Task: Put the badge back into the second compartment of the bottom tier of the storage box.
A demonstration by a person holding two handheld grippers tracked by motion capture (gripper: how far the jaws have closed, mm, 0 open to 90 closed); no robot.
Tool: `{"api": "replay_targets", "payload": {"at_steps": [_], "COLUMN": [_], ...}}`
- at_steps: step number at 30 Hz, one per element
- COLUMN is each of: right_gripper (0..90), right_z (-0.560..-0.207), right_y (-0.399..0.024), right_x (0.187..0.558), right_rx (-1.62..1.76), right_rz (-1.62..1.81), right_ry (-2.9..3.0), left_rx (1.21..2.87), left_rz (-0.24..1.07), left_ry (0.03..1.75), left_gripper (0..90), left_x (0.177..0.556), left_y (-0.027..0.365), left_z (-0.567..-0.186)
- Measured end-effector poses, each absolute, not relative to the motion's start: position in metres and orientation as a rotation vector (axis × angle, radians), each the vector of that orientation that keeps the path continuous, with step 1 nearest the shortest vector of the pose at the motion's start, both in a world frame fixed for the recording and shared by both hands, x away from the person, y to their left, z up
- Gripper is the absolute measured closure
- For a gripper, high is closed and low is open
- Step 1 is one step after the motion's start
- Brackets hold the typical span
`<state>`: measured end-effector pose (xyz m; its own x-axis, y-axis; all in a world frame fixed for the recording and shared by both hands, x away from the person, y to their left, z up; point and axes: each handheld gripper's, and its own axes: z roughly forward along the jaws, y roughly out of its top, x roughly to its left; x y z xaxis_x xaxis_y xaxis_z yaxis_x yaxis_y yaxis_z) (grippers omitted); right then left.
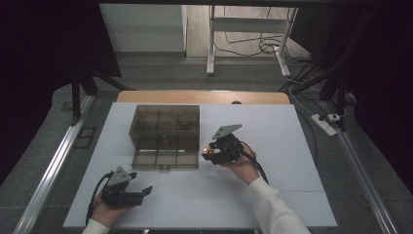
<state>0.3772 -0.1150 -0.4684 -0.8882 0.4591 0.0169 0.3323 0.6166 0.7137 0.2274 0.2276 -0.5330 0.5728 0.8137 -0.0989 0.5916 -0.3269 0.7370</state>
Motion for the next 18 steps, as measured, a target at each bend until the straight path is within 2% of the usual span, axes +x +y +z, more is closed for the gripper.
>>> {"api": "replay_targets", "payload": {"at_steps": [18], "right_gripper": [47.6], "right_z": [-0.467], "right_y": [-0.096], "right_x": [0.369], "right_rx": [0.609], "right_rz": [1.183], "right_ry": [2.65], "left_rx": [2.046], "left_rz": [0.371], "left_ry": [1.117], "left_gripper": [20.1], "left_x": [0.228], "left_y": [0.227], "left_z": [-0.533]}}
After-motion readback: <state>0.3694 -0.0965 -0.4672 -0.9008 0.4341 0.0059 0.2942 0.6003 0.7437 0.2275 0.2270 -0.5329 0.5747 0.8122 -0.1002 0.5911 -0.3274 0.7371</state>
